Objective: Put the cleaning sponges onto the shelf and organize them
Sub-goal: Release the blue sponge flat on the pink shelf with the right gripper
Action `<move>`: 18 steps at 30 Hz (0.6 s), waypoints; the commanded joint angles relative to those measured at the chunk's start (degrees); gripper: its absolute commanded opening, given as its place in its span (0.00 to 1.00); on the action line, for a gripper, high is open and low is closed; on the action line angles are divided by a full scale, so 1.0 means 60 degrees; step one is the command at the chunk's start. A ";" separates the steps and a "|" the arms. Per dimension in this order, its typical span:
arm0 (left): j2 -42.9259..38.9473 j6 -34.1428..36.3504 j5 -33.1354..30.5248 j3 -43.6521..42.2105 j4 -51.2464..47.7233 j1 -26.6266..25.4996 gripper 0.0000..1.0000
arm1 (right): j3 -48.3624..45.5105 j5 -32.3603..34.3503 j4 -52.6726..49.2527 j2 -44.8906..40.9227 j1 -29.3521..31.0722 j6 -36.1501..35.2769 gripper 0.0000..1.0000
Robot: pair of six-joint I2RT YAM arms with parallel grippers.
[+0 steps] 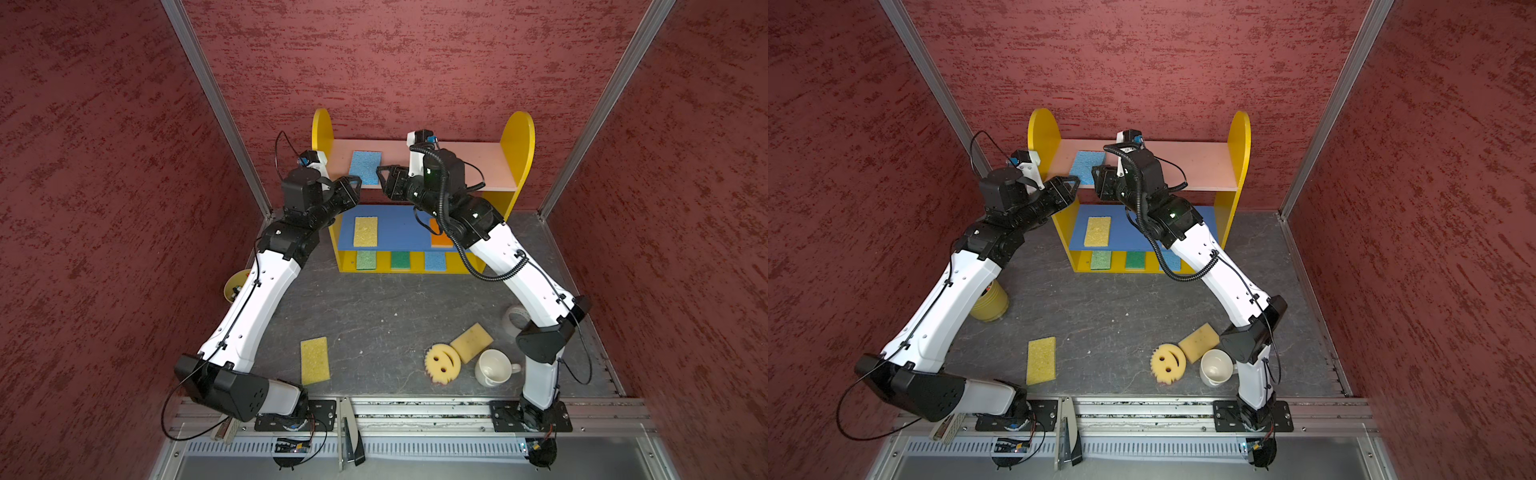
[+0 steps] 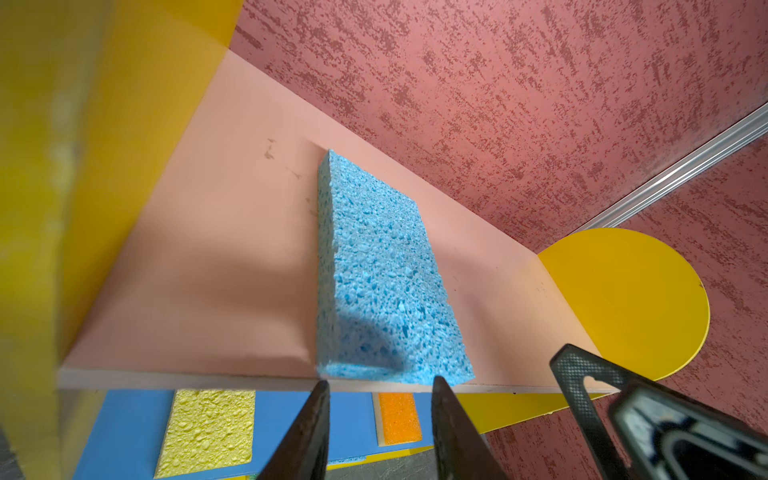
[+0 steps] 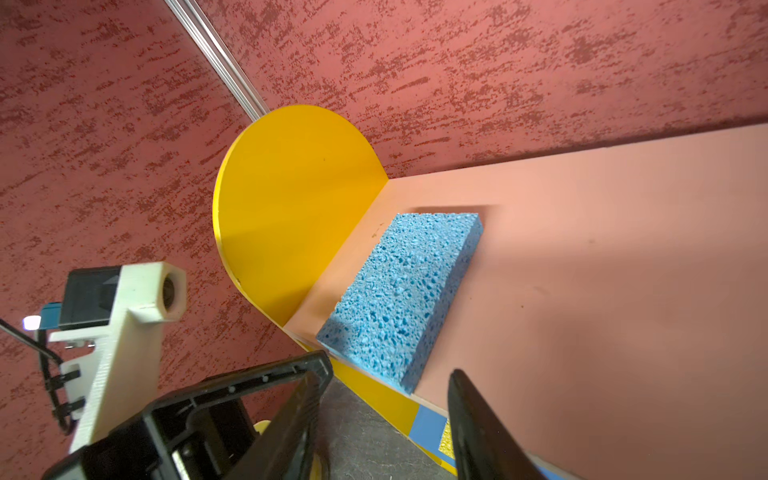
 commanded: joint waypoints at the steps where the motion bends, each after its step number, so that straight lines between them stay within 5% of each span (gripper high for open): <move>1: -0.0685 -0.0146 -0.0031 -0.0367 0.0202 0.0023 0.41 | 0.0003 -0.0646 0.0260 -0.0024 -0.0040 0.0244 0.38; 6: -0.1623 -0.0186 -0.0495 -0.1037 0.0383 0.0052 0.41 | 0.0294 -0.1188 0.0134 0.0356 0.0088 0.0295 0.00; 18: -0.3209 -0.0518 -0.1220 -0.2177 0.0320 0.0695 0.44 | 0.0466 -0.1428 -0.0066 0.0821 0.0232 0.0347 0.00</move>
